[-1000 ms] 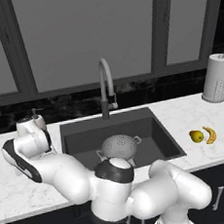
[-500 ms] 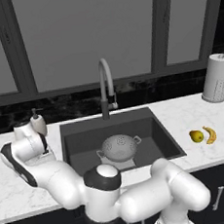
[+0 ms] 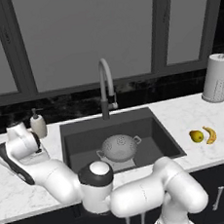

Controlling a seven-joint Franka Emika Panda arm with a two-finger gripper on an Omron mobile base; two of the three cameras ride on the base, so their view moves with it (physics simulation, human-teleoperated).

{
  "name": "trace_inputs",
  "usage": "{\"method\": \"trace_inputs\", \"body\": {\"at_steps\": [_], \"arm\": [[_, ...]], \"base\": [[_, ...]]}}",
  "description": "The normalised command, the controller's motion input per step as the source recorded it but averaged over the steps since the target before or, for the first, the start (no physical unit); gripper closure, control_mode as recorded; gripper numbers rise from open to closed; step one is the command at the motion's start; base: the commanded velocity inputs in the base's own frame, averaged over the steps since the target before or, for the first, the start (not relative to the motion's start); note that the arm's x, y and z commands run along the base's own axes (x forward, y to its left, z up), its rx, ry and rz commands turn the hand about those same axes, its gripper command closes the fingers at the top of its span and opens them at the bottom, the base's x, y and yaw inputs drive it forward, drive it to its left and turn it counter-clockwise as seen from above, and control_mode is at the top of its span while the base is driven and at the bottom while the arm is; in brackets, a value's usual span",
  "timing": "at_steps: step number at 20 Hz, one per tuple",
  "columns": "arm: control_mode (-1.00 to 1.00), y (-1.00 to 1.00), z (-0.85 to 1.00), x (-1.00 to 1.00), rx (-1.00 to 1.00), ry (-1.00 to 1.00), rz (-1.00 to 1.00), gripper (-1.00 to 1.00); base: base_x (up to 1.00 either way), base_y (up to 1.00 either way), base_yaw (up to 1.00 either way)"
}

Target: Put the colander in the sink, put the kiwi, pear, banana in the colander, and turn on the sink faucet and pour water over the colander.

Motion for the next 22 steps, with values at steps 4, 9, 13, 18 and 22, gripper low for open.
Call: {"method": "trace_inputs", "body": {"at_steps": [4,9,13,18,22], "arm": [[-1.00,-0.29,-0.11,0.00,0.01,-0.03,-0.07,1.00],[-1.00,-0.96,-0.10,0.00,0.14,-0.14,-0.24,1.00],[-1.00,-1.00,0.20,-0.11,0.31,-0.39,-0.22,1.00],[-1.00,-1.00,0.60,-0.39,0.37,-0.49,-0.13,1.00],[-1.00,-0.97,0.88,-0.72,0.26,-0.33,-0.14,1.00]], "base": [[0.00,0.00,0.00],[0.00,0.00,0.00],[0.00,0.00,0.00],[0.00,0.00,0.00],[0.00,0.00,0.00]]}}
